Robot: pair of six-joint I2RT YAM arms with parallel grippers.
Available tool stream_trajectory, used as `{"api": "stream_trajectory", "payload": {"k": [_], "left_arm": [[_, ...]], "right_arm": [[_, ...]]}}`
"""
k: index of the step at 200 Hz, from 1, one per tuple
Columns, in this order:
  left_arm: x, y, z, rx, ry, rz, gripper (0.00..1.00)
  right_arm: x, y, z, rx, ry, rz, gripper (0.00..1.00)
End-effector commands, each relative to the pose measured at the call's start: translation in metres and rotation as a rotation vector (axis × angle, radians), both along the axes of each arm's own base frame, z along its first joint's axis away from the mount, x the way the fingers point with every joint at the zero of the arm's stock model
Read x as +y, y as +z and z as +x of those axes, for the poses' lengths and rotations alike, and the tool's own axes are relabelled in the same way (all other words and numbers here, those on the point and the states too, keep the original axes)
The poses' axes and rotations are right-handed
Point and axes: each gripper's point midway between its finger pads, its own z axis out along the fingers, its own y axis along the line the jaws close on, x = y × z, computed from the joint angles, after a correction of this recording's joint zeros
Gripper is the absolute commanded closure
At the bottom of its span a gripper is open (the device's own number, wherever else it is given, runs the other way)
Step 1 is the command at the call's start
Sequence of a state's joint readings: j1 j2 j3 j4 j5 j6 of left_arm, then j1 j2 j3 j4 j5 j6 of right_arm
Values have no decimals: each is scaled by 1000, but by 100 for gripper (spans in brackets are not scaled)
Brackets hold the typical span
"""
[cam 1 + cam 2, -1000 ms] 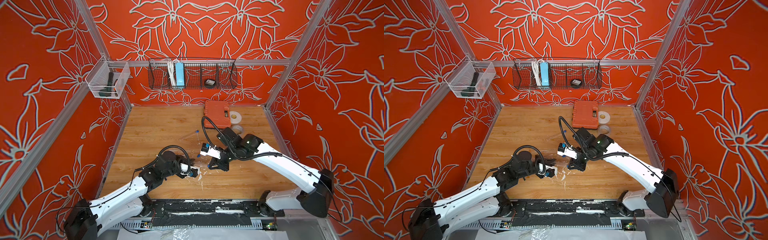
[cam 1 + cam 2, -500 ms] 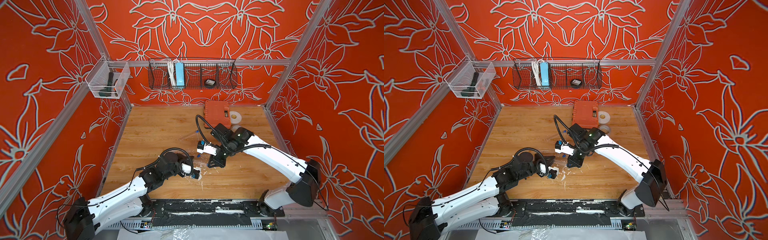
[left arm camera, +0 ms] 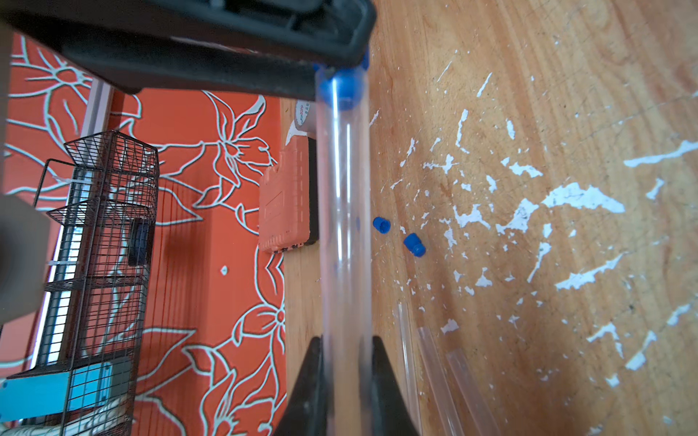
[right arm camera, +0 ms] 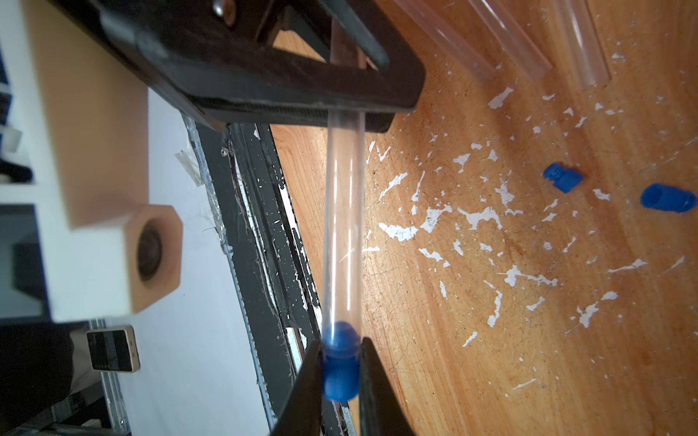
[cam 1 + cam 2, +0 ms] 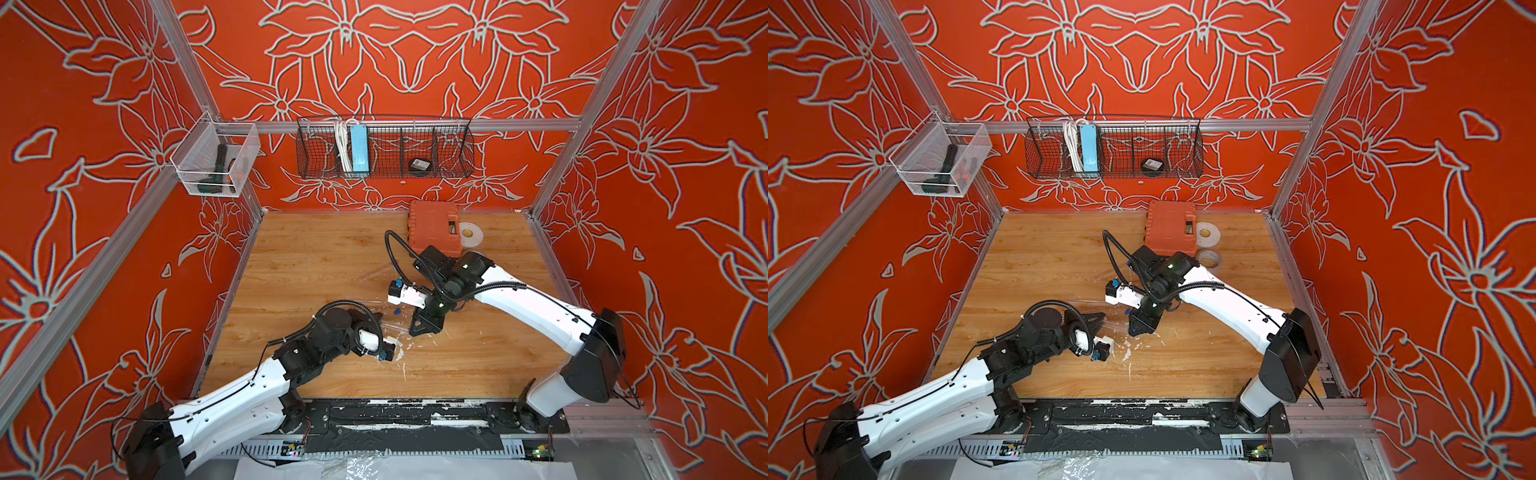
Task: Insert stoppers into test tubes
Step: Insert the stopper into the test tube.
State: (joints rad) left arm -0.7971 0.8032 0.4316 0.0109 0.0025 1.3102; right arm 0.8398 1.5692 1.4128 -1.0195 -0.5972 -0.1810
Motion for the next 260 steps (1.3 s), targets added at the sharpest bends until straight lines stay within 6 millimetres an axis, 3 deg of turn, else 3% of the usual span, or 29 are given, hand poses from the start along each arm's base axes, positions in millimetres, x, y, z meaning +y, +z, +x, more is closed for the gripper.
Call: {"api": "stream_trajectory", "payload": {"k": [1, 42, 75, 94, 118, 135, 184, 260], "left_arm": [[-31, 24, -28, -63, -212, -40, 100], [-20, 16, -22, -5, -99, -96, 100], [-24, 42, -16, 172, 31, -456, 100], [-28, 59, -18, 350, 79, -736, 100], [-22, 72, -12, 493, 148, -1011, 100], [-20, 77, -10, 556, 167, -1112, 100], [-26, 73, -14, 622, 145, -1125, 100], [-27, 73, -15, 616, 133, -1119, 100]], "right_arm": [[59, 87, 50, -283, -11, 450, 63], [7, 117, 49, -228, -178, 534, 45], [-52, 111, 70, -138, -568, 445, 42], [-69, 106, 74, 31, -775, 443, 44], [-50, 116, 68, 349, -833, 581, 44], [-36, 123, 65, 521, -819, 656, 44], [-23, 130, 53, 644, -726, 612, 39], [1, 151, 42, 702, -644, 633, 49]]}}
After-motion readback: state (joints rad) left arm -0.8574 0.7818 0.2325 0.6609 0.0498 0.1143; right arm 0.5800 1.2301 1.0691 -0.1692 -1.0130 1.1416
